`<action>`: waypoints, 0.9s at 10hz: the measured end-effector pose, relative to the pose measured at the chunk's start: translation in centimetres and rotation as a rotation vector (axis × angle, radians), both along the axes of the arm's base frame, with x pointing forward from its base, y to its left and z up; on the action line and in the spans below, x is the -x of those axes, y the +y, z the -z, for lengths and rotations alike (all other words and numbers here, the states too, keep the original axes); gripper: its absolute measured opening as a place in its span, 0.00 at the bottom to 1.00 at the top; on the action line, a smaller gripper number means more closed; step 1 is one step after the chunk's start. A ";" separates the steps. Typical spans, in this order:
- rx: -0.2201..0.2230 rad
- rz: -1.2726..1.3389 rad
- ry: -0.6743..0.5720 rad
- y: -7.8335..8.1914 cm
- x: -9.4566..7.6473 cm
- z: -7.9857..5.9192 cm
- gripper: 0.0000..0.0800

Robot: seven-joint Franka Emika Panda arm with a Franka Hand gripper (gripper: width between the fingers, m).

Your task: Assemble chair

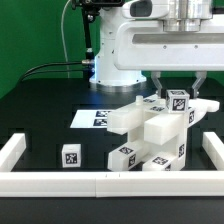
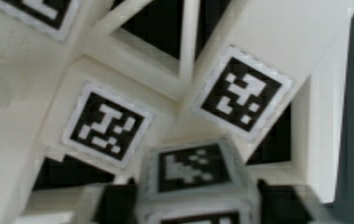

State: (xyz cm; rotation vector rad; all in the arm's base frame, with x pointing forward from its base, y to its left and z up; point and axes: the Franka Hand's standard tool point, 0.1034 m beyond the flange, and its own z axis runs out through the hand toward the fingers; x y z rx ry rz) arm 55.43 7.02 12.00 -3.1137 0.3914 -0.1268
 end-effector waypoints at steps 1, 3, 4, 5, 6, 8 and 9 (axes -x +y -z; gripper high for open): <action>-0.004 0.045 0.000 0.0 0.0 0.0 0.35; -0.017 0.198 -0.002 0.1 0.0 0.0 0.35; -0.024 0.269 -0.002 0.1 0.0 0.0 0.35; -0.036 0.413 -0.001 0.1 -0.1 -0.1 0.35; -0.050 0.531 -0.001 0.1 -0.1 -0.1 0.35; -0.081 0.750 0.002 0.2 -0.1 -0.1 0.35; -0.104 0.913 0.007 0.4 -0.1 -0.1 0.35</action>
Offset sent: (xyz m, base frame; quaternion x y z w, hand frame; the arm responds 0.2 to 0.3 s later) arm 0.0000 0.0000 0.0000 0.0000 0.0000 0.1296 0.9916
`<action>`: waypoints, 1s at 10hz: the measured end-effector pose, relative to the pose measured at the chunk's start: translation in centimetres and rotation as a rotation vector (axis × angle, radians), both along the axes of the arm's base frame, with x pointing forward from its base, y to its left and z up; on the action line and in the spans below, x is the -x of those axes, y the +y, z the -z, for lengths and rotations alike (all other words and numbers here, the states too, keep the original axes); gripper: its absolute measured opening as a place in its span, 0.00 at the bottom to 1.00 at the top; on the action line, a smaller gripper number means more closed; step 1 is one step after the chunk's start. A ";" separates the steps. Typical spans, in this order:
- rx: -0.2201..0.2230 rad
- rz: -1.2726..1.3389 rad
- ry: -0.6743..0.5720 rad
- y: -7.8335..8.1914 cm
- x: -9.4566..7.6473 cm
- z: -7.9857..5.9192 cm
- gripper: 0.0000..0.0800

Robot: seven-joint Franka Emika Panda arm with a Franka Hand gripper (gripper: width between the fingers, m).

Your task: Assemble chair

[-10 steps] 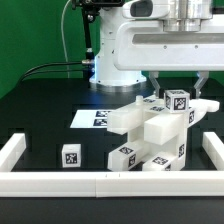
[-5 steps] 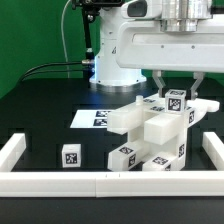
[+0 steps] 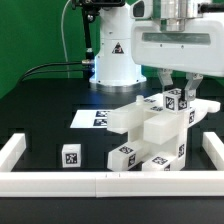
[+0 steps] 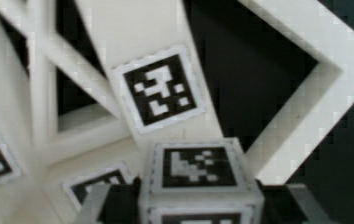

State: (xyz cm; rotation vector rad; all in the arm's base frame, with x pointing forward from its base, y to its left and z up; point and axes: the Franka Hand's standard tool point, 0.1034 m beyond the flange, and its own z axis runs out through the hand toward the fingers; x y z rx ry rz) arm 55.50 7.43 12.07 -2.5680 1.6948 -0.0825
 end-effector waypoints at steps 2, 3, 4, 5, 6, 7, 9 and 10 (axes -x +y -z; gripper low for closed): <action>-0.029 0.163 0.002 0.3 0.0 0.1 0.35; -0.029 0.160 0.002 0.3 0.0 0.1 0.35; -0.026 0.139 0.001 0.3 0.0 0.1 0.36; -0.020 0.080 0.000 0.3 0.0 0.0 0.36; -0.014 0.002 -0.004 0.3 -0.1 0.0 0.59; -0.006 -0.100 -0.013 0.4 -0.3 -0.2 0.76; 0.023 -0.335 -0.017 0.8 -0.3 -0.2 0.80; 0.031 -0.420 -0.019 0.6 -0.3 -0.2 0.81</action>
Offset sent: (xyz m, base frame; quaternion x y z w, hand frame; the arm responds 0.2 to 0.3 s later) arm 0.0000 0.0000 0.0000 0.0000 0.0000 0.0000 1.0000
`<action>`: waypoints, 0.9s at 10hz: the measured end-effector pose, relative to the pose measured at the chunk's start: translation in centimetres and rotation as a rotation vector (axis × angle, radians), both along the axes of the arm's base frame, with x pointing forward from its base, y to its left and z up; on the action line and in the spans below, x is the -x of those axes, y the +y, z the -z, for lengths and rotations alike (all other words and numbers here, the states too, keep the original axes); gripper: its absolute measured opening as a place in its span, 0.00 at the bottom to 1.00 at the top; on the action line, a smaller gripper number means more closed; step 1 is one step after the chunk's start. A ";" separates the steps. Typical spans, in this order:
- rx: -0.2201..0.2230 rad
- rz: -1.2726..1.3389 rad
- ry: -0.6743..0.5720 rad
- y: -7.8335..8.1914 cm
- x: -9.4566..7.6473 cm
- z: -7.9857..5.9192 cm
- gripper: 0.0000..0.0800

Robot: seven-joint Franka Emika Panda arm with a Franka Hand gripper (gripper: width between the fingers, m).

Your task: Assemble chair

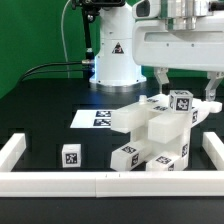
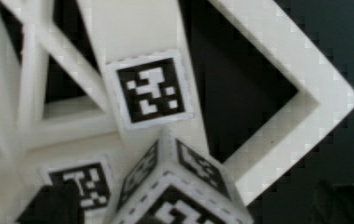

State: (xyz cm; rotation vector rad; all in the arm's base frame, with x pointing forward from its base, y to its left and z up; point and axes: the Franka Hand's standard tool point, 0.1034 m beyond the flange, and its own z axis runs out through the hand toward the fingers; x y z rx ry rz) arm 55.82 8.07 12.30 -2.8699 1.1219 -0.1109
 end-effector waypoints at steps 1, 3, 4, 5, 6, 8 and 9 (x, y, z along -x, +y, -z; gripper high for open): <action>0.005 -0.058 -0.002 -0.1 0.0 0.0 0.81; 0.045 -0.302 -0.004 -0.2 0.0 0.0 0.81; 0.067 -0.450 -0.002 -0.3 0.1 0.2 0.81; 0.069 -0.451 -0.004 -0.4 0.3 0.4 0.81; 0.067 -0.428 -0.004 -0.4 0.2 0.4 0.81; 0.063 -0.375 -0.003 -0.4 0.3 0.4 0.49; 0.055 -0.294 -0.002 -0.4 0.2 0.4 0.35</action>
Offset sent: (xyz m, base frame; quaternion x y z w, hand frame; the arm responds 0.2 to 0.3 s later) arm -0.0007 0.0039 -0.0061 -0.0230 -0.0290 -0.3808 0.9239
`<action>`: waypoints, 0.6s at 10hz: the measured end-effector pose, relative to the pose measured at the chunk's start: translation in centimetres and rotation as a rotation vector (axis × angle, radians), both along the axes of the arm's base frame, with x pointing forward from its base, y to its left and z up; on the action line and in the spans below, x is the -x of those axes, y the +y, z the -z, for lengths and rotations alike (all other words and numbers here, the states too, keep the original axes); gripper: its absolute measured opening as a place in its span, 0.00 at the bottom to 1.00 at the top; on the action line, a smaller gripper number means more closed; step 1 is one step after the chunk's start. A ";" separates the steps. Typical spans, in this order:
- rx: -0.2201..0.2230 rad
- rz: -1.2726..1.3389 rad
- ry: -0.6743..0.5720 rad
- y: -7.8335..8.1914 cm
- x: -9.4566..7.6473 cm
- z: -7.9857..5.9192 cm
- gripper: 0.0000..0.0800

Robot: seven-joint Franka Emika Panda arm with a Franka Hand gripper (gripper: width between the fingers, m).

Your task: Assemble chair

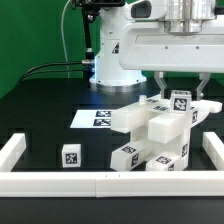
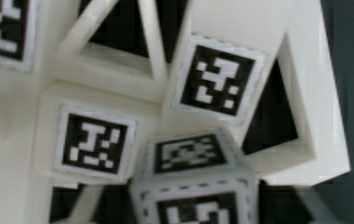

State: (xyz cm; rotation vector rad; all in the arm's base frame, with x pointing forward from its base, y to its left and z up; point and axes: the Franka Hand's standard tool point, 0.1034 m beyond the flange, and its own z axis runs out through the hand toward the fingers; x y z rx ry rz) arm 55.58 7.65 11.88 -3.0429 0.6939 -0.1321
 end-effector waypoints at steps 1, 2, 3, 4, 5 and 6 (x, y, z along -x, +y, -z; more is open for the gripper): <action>-0.006 0.073 0.000 0.0 0.0 0.0 0.35; -0.012 0.134 0.000 0.0 0.0 0.0 0.35; -0.017 0.199 -0.001 0.0 -0.1 0.0 0.35; -0.033 0.321 -0.001 -0.1 -0.1 0.0 0.35; -0.049 0.426 -0.002 -0.1 -0.1 0.0 0.35; -0.064 0.553 0.000 -0.1 -0.1 0.0 0.35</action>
Offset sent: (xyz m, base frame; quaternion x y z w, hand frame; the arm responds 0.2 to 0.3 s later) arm 0.0036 -0.0066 0.0036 -0.0209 0.0104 0.2450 0.9693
